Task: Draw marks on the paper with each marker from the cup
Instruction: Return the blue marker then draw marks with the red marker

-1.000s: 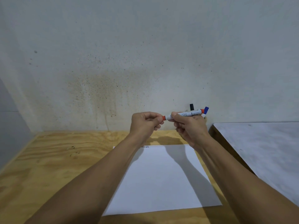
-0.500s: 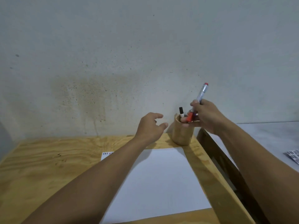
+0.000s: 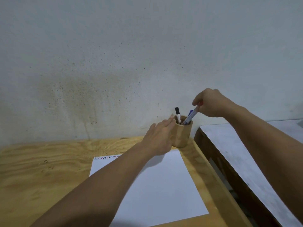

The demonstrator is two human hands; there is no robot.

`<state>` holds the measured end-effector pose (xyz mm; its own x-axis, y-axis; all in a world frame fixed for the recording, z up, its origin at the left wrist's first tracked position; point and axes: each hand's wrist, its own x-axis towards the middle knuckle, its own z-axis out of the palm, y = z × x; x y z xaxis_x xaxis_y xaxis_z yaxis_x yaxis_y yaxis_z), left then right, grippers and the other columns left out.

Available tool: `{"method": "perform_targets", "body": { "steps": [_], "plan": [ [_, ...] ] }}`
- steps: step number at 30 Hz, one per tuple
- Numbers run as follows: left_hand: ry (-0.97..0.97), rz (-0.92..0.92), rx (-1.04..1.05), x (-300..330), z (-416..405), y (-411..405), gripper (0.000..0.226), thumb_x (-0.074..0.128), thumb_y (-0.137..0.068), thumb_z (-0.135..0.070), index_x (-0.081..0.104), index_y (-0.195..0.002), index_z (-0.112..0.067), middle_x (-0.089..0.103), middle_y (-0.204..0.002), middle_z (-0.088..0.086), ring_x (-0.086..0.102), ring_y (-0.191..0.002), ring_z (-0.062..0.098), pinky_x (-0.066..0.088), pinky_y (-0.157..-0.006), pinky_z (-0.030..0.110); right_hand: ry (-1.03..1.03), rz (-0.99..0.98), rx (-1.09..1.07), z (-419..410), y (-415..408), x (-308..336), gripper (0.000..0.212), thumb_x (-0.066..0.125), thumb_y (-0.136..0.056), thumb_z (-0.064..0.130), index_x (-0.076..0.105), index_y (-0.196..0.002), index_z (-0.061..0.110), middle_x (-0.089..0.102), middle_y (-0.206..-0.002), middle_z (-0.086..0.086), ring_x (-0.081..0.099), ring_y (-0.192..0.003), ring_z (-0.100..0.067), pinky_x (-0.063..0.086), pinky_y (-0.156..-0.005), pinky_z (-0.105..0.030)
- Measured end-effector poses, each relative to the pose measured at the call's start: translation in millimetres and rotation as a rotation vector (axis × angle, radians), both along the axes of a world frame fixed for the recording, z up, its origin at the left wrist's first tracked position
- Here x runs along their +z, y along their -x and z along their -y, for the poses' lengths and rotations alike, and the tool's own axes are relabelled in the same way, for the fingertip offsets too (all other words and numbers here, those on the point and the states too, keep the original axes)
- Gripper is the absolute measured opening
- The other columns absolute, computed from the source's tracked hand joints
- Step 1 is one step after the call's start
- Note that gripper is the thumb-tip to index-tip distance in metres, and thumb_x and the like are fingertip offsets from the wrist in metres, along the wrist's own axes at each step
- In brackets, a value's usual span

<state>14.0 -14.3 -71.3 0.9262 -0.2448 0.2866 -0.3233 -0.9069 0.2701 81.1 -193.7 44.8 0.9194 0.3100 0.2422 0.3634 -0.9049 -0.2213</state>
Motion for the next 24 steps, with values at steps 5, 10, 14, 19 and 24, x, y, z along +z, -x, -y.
{"method": "perform_targets", "body": {
  "steps": [5, 10, 14, 19, 24],
  "plan": [
    [-0.01, -0.045, -0.01, -1, 0, 2, 0.075, 0.058, -0.081, -0.009, 0.023, -0.148, -0.014, 0.02, -0.159, 0.003, 0.025, -0.142, 0.023, 0.027, -0.112, 0.049, -0.213, -0.029, 0.019, -10, 1, -19, 0.022, 0.079, -0.078, 0.012, 0.065, -0.094, 0.007, 0.066, -0.085, -0.009, 0.071, -0.075, -0.025, 0.057, -0.064, -0.028],
    [0.007, -0.06, -0.002, 3, 2, 3, 0.075, 0.058, -0.078, -0.008, 0.026, -0.146, -0.015, 0.022, -0.158, 0.001, 0.039, -0.133, 0.027, 0.036, -0.105, 0.046, -0.192, -0.035, 0.023, -13, -10, -43, 0.026, 0.065, -0.086, 0.001, 0.071, -0.11, 0.006, 0.068, -0.115, -0.014, 0.064, -0.094, -0.025, 0.052, -0.078, -0.027],
    [0.014, -0.067, -0.001, 7, 3, 7, 0.073, 0.06, -0.077, -0.007, 0.03, -0.143, -0.015, 0.026, -0.156, -0.001, 0.047, -0.122, 0.03, 0.043, -0.096, 0.044, -0.324, 0.0, -0.009, -13, -12, -56, 0.019, 0.075, -0.081, 0.009, 0.069, -0.098, 0.011, 0.071, -0.097, -0.01, 0.064, -0.081, -0.019, 0.054, -0.07, -0.026],
    [-0.015, -0.093, -0.005, 7, 3, 7, 0.078, 0.062, -0.076, -0.011, 0.025, -0.145, -0.015, 0.02, -0.158, -0.001, 0.044, -0.126, 0.029, 0.044, -0.095, 0.046, -0.422, 0.079, -0.046, -14, -10, -64, 0.014, 0.081, -0.076, 0.019, 0.068, -0.082, 0.017, 0.07, -0.083, -0.005, 0.067, -0.078, -0.019, 0.056, -0.069, -0.028],
    [0.019, -0.12, 0.019, 7, -3, 15, 0.08, 0.061, -0.079, -0.013, 0.02, -0.147, -0.02, 0.012, -0.16, -0.001, 0.04, -0.13, 0.028, 0.038, -0.102, 0.044, -0.471, 0.09, -0.063, -9, -6, -72, 0.015, 0.078, -0.079, 0.021, 0.07, -0.09, 0.013, 0.07, -0.089, -0.004, 0.065, -0.081, -0.018, 0.047, -0.066, -0.022]
  ]
}}
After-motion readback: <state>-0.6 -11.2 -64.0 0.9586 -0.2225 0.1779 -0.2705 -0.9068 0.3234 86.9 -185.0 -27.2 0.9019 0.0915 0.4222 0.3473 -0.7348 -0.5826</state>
